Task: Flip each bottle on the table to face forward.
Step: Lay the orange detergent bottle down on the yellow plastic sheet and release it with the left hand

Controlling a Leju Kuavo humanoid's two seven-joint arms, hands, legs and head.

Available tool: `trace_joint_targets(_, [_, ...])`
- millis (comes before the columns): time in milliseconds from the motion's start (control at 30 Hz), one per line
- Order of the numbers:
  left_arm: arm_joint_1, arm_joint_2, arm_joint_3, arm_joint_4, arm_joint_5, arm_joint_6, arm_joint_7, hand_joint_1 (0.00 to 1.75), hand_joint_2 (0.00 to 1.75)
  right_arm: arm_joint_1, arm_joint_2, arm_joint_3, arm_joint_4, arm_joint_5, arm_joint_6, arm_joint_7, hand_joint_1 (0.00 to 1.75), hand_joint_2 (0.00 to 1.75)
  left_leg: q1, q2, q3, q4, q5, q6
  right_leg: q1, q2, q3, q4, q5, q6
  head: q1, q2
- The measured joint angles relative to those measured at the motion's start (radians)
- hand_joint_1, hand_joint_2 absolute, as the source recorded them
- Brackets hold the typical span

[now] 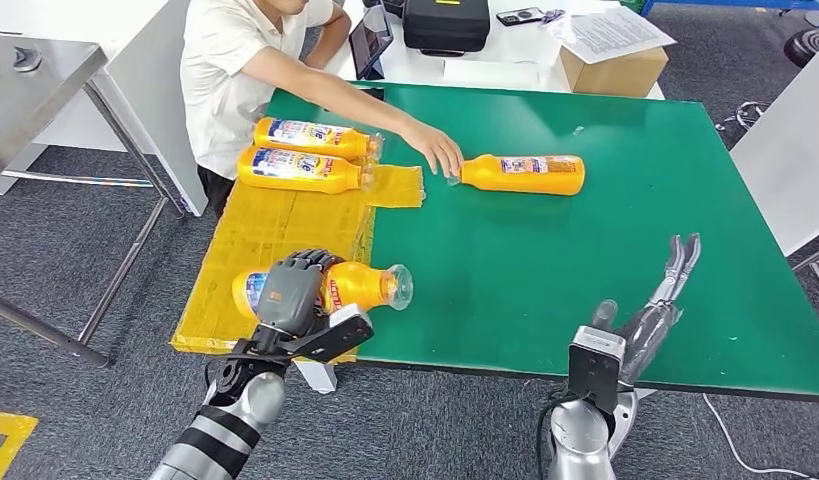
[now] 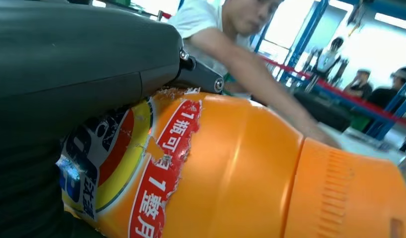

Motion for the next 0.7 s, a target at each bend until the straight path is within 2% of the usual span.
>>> trace_joint_targets(33, [-0.016, 0.001, -0.002, 0.027, -0.006, -0.014, 0.009, 1.75, 1.75, 0.0, 0.0, 0.005, 0.001, -0.006, 0.0, 0.0, 0.0, 1.75, 0.0, 0.0, 0.0, 0.0, 0.0, 0.0, 0.0, 0.0, 0.0, 0.0, 0.0, 0.0, 0.0, 0.0])
trace_joint_targets(100, [-0.052, 0.001, -0.004, 0.086, 0.015, -0.07, 0.02, 1.75, 1.75, 0.0, -0.002, 0.018, 0.004, -0.026, 0.0, 0.0, 0.0, 1.75, 0.0, 0.0, 0.0, 0.0, 0.0, 0.0, 0.0, 0.0, 0.0, 0.0, 0.0, 0.0, 0.0, 0.0])
trace_joint_targets(233, [-0.144, 0.001, 0.004, 0.216, 0.137, -0.249, 0.028, 1.75, 1.75, -0.002, -0.009, 0.055, 0.026, -0.073, 0.0, 0.0, 0.0, 1.75, 0.0, -0.001, 0.001, 0.0, 0.0, 0.0, 0.0, -0.001, 0.003, 0.0, 0.0, 0.0, 0.0, 0.0])
trace_joint_targets(300, [-0.187, 0.001, 0.009, 0.268, 0.171, -0.291, 0.03, 1.7, 1.75, -0.005, -0.012, 0.069, 0.038, -0.086, 0.0, 0.0, 0.0, 1.75, 0.0, -0.002, 0.003, 0.0, 0.0, 0.0, 0.0, -0.002, 0.005, 0.0, 0.0, 0.0, 0.0, 0.0])
trace_joint_targets(333, [-0.201, 0.0, 0.01, 0.286, 0.177, -0.299, 0.03, 1.61, 1.75, -0.006, -0.013, 0.074, 0.042, -0.089, 0.0, 0.0, 0.0, 1.75, 0.0, -0.002, 0.004, 0.0, 0.0, 0.0, 0.0, -0.002, 0.006, 0.0, 0.0, 0.0, 0.0, 0.0])
trace_joint_targets(367, [-0.211, 0.0, 0.011, 0.301, 0.181, -0.303, 0.03, 1.35, 1.75, -0.006, -0.014, 0.078, 0.046, -0.091, 0.0, 0.0, 0.0, 1.75, 0.0, -0.002, 0.005, 0.0, 0.0, 0.0, 0.0, -0.001, 0.006, 0.0, 0.0, 0.0, 0.0, 0.0])
trace_joint_targets(433, [-0.227, 0.0, 0.012, 0.33, 0.185, -0.307, 0.027, 0.53, 1.75, -0.007, -0.017, 0.085, 0.052, -0.097, 0.0, 0.0, 0.0, 1.75, 0.0, -0.002, 0.005, 0.0, 0.0, 0.0, 0.0, -0.001, 0.006, 0.0, 0.0, 0.0, 0.0, 0.0])
trace_joint_targets(467, [-0.236, -0.001, 0.012, 0.345, 0.186, -0.31, 0.024, 0.19, 1.75, -0.007, -0.018, 0.089, 0.055, -0.099, 0.0, 0.0, 0.0, 1.75, 0.0, -0.002, 0.006, 0.0, 0.0, 0.0, 0.0, -0.001, 0.007, 0.0, 0.0, 0.0, 0.0, 0.0])
trace_joint_targets(500, [-0.244, -0.001, 0.012, 0.361, 0.186, -0.315, 0.02, 0.01, 1.75, -0.007, -0.02, 0.094, 0.059, -0.102, 0.0, 0.0, 0.0, 1.75, 0.0, -0.002, 0.006, 0.0, 0.0, 0.0, 0.0, -0.001, 0.007, 0.0, 0.0, 0.0, 0.0, 0.0])
trace_joint_targets(700, [-0.265, -0.004, 0.011, 0.444, 0.205, -0.374, 0.004, 0.0, 1.75, -0.008, -0.03, 0.12, 0.082, -0.112, 0.0, 0.0, 0.0, 1.75, 0.0, 0.001, 0.007, 0.0, 0.002, -0.001, 0.0, -0.001, 0.006, 0.001, 0.002, -0.003, 0.0, 0.0])
